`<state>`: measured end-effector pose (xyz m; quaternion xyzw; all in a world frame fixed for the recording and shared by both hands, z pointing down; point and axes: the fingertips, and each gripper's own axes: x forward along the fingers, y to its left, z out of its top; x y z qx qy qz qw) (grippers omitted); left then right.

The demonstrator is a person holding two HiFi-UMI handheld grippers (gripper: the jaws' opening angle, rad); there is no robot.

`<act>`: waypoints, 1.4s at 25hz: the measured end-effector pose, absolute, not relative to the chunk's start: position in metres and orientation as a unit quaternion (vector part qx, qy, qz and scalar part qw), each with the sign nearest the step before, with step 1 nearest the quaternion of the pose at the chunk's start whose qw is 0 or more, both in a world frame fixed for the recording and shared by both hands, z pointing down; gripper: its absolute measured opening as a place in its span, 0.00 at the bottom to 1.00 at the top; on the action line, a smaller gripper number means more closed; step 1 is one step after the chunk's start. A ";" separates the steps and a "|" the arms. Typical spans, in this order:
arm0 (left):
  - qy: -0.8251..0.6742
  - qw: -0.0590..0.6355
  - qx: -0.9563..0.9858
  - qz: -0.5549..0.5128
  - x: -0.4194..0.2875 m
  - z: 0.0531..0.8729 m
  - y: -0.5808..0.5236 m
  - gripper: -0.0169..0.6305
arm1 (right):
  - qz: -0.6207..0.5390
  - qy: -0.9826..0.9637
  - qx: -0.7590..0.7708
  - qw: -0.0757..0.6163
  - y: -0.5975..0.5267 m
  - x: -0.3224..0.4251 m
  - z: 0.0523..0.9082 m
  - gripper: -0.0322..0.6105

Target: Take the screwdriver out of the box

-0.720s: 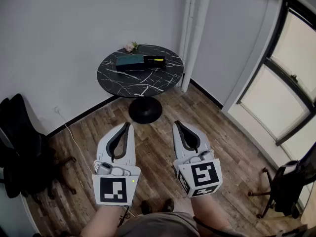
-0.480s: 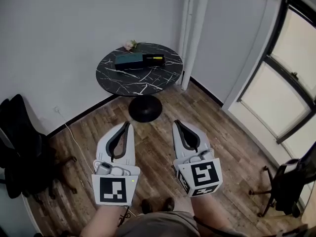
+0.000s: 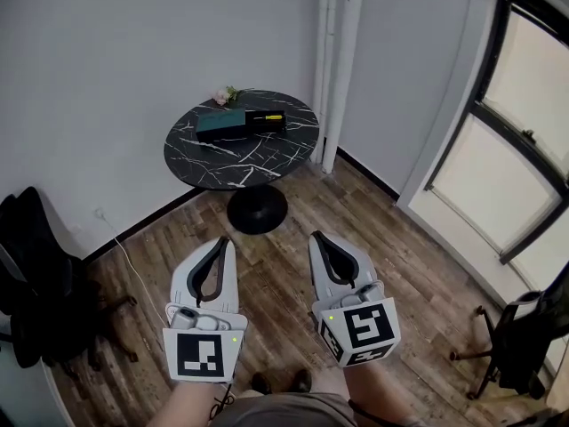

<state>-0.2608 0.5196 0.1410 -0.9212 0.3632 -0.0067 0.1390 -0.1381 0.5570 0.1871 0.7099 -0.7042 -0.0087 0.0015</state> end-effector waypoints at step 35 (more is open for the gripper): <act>0.356 0.130 -0.925 -0.006 -0.142 0.166 0.239 0.03 | 0.011 -0.707 0.707 0.019 0.278 -0.015 0.212 0.09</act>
